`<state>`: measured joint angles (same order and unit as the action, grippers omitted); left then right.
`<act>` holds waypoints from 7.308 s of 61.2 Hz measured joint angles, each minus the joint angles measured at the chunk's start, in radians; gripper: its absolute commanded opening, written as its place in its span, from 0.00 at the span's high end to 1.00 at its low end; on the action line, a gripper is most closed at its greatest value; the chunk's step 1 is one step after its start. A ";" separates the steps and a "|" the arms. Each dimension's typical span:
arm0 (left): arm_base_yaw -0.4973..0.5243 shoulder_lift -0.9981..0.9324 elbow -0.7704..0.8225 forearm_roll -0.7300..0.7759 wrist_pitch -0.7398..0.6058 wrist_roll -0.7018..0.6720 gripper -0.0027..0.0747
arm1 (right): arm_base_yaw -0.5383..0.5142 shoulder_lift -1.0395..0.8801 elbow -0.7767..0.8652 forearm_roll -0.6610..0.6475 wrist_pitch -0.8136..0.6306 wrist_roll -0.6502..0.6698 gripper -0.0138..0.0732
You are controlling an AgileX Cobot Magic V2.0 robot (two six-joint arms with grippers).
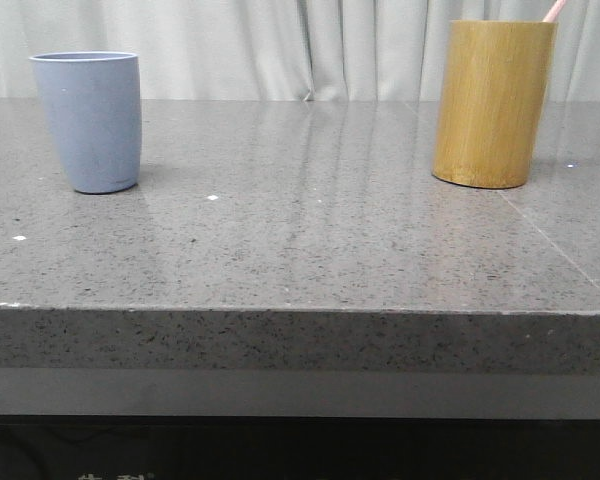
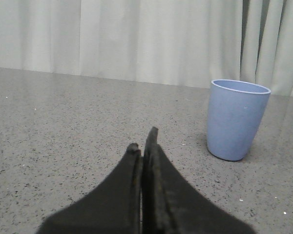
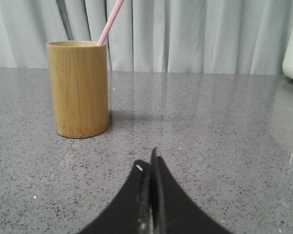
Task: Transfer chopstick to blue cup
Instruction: 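Move the left gripper forward toward the light blue cup, then grasp the rim of the light blue cup with the left gripper, then slide the blue cup toward the bamboo cup and release it, then withdraw the left gripper from the blue cup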
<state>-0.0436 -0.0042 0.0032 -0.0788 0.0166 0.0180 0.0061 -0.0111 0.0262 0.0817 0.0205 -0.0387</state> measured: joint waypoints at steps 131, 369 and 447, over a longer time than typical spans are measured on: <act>0.000 0.586 -0.742 -0.045 0.541 0.000 0.64 | 0.000 0.596 -0.776 0.024 0.758 -0.012 0.51; -0.522 2.025 -2.056 0.003 1.120 0.090 0.57 | 0.000 0.596 -0.776 0.024 0.829 -0.023 0.20; -0.384 0.925 -1.120 0.053 0.870 0.028 0.57 | 0.000 0.628 -0.795 0.033 0.818 0.015 0.20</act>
<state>-0.4272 0.9211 -1.1165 -0.0259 0.8870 0.0456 0.0061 0.6166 -0.7693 0.1150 0.8385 -0.0238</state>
